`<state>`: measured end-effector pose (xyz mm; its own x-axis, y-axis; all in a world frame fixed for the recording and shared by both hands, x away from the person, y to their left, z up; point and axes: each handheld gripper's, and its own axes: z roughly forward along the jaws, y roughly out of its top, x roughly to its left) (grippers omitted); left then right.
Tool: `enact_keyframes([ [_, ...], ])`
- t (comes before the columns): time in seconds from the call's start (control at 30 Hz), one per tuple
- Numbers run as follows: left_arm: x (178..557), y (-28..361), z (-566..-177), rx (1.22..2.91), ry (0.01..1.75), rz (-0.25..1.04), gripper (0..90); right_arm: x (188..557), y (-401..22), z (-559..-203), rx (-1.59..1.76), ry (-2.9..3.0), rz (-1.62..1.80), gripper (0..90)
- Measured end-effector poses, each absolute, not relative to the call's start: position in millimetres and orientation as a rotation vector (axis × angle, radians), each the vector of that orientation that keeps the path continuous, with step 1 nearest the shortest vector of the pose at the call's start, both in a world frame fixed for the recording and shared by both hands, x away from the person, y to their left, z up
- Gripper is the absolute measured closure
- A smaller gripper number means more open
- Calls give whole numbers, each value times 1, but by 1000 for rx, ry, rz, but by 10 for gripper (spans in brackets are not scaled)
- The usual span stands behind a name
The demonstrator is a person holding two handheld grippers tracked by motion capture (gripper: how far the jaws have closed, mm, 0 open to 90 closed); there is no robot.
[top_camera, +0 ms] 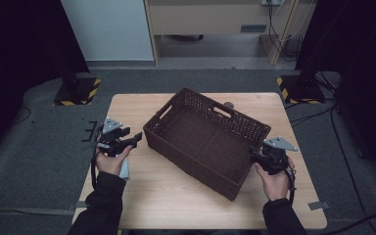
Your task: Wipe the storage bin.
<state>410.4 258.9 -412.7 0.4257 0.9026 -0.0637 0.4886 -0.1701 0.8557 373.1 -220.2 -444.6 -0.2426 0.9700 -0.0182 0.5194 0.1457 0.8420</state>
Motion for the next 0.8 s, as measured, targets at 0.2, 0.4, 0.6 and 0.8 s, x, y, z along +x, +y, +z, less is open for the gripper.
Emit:
enact_keyframes([
  [0.2,429,252,-414,1819,1200,597,448,381,-225,-445,1427,1833,998,451],
  [0.4,446,241,-422,1845,1187,579,478,374,-221,-443,1401,1872,981,510],
  [0.6,459,231,-434,1916,1197,580,569,379,-225,-443,1416,1868,1002,509],
  [0.8,456,232,-435,1906,1208,525,693,364,-222,-431,1379,1888,1061,423],
])
